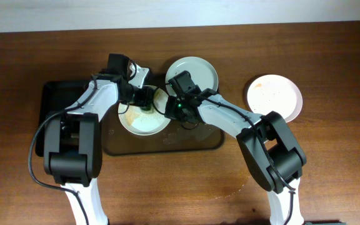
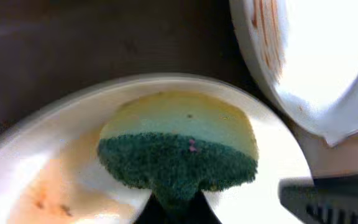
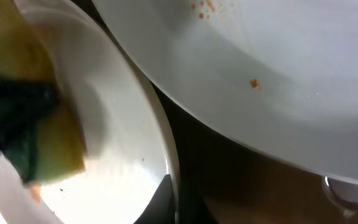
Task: Clean dirty plates on tray and stack at the side
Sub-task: 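Scrub the tilted plate with the sponge in the left gripper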
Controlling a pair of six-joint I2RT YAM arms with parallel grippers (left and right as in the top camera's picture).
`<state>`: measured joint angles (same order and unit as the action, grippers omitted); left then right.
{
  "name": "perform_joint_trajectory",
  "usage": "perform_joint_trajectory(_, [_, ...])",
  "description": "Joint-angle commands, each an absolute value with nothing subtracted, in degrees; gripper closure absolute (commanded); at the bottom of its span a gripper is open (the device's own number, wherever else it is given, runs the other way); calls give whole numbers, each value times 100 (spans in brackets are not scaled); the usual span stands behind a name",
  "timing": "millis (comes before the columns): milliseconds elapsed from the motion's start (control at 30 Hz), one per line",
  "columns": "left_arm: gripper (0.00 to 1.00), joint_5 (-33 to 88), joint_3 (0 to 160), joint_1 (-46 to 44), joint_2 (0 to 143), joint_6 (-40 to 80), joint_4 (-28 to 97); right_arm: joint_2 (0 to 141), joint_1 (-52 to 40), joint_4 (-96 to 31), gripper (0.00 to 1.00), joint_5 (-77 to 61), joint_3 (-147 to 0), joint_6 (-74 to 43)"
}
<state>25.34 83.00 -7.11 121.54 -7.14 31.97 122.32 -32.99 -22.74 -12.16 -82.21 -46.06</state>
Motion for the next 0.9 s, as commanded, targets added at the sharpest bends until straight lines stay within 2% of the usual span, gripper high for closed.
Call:
perform_joint_trajectory(0, [99,-432,8278,-727,12278,969,3048,12359,-3330,-2296,96,-1337,-8248,-4521])
perform_joint_trajectory(67, [99,-1662,8278,-698,12278,1584,3437,12359,-3330,-2296,96,-1337,-8248,-4499])
perform_joint_trajectory(100, [99,-1752,8278,-698,12278,1584,3771,12359,-3330,-2290,96,-1337,-8248,-4499])
perform_joint_trajectory(167, [99,-1203,8278,-722,12278,1546,4397,12359,-3330,-2272,96,-1354,-8248,-4499])
perform_joint_trajectory(333, [99,2143,8326,-725,12276,-268,5389,12359,-3330,-2270,96,-1361,-8248,-4480])
perform_joint_trajectory(433, [99,3089,8326,-725,12278,-263,5290,12359,-3330,-2231,96,-1444,-8248,-4451])
perform_joint_trajectory(533, [99,3210,8326,-725,12278,-64,4799,12359,-3330,-2231,96,-1461,-8248,-4436])
perform_joint_trajectory(700, [99,1802,8326,-725,12278,392,3876,12359,-3330,-2233,96,-1461,-8246,-4434])
perform_joint_trajectory(767, [99,681,8326,-725,12278,727,3332,12359,-3330,-2237,96,-1463,-8246,-4372])
perform_joint_trajectory(867, [99,-694,8333,-725,12276,1203,3701,12359,-3330,-2255,96,-1463,-8246,-4372])
